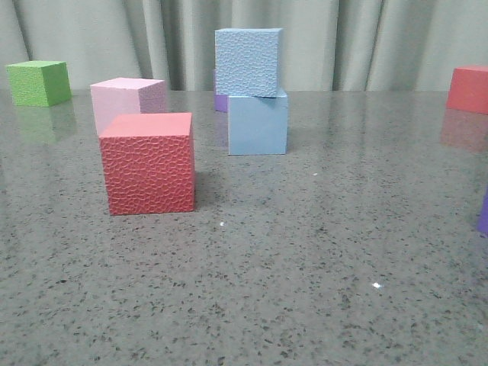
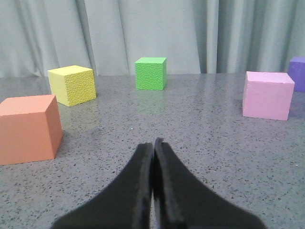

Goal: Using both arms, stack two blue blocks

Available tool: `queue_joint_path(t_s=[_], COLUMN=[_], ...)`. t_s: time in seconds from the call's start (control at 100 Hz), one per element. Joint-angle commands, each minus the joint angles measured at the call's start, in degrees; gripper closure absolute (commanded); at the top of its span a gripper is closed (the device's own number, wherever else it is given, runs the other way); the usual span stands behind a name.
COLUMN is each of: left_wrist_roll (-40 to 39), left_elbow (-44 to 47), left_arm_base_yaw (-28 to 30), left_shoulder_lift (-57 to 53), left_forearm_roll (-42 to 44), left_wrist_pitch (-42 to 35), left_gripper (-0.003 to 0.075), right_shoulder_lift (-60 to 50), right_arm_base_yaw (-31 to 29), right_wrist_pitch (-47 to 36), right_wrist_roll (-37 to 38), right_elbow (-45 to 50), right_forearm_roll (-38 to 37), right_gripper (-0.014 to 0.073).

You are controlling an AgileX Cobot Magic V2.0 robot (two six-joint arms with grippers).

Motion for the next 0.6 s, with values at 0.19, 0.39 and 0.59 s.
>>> queue_joint_path(t_s=[0.19, 0.39, 0.59], left_wrist_roll=[-0.4, -0.4, -0.4], left_elbow=[1.4, 1.4, 1.4], left_arm_base_yaw=[0.1, 0.1, 0.1], left_shoulder_lift=[-2.1, -2.1, -2.1], left_forearm_roll=[-0.4, -0.4, -0.4], left_wrist_pitch=[-4.3, -4.3, -4.3], left_gripper=[0.0739, 0.0739, 0.0739], right_shoulder_lift=[0.8, -0.6, -4.2], right_arm_base_yaw=[-13.8, -17.3, -18.2], right_wrist_pitch=[-28.3, -30.4, -26.0], right_wrist_roll=[-0.5, -0.5, -0.6], right_elbow=[10.9, 17.7, 19.7], right_forearm_roll=[0.8, 3.9, 4.4], right_gripper=[0.0715, 0.0715, 0.0715])
